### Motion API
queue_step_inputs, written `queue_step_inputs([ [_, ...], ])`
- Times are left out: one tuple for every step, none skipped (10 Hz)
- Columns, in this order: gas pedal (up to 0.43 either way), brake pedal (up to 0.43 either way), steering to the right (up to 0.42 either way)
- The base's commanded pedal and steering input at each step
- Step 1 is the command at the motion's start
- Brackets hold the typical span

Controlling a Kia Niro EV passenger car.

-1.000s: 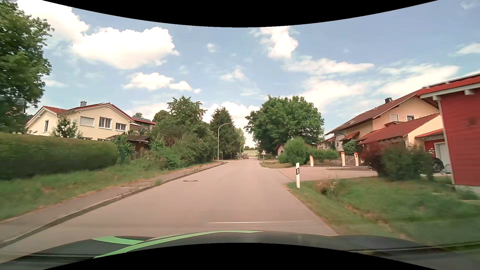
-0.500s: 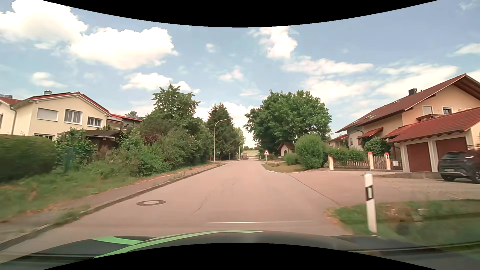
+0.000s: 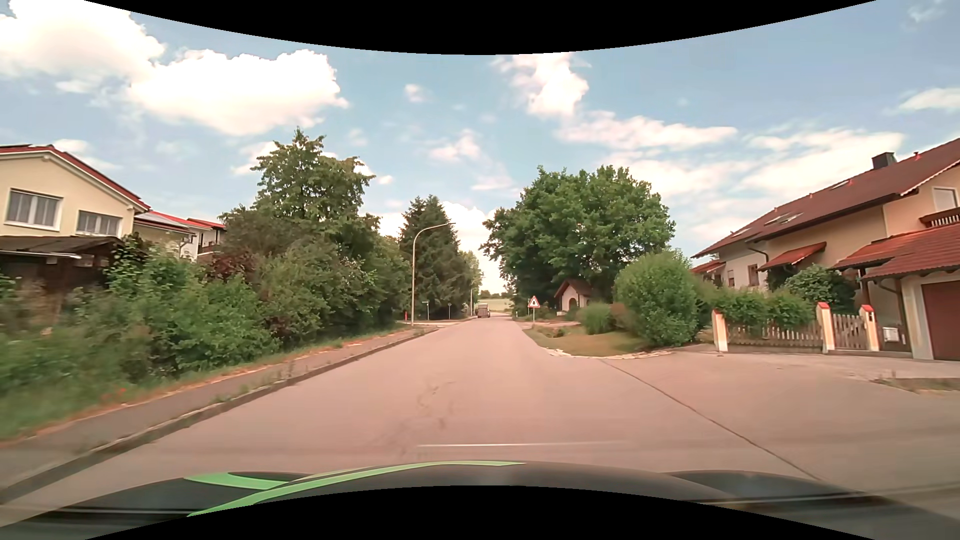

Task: Follow the waypoints while adhering to traffic rules and regulations

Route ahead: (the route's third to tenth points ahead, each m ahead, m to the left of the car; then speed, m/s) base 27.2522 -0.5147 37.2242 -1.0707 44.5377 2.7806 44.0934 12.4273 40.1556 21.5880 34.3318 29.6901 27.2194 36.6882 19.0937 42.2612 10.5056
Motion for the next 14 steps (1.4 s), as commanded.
queue_step_inputs([
  [0.098,0.000,0.019],
  [0.098,0.000,0.019],
  [0.098,0.000,0.019],
  [0.098,0.000,0.018],
  [0.067,0.000,0.018],
  [0.000,0.000,0.016],
  [0.000,0.000,0.012],
  [0.000,0.000,0.012],
  [0.000,0.000,0.012],
  [0.000,0.000,0.010],
  [0.000,0.000,0.005],
  [0.000,0.000,0.004],
  [0.000,0.000,0.004],
  [0.000,0.000,0.004],
])
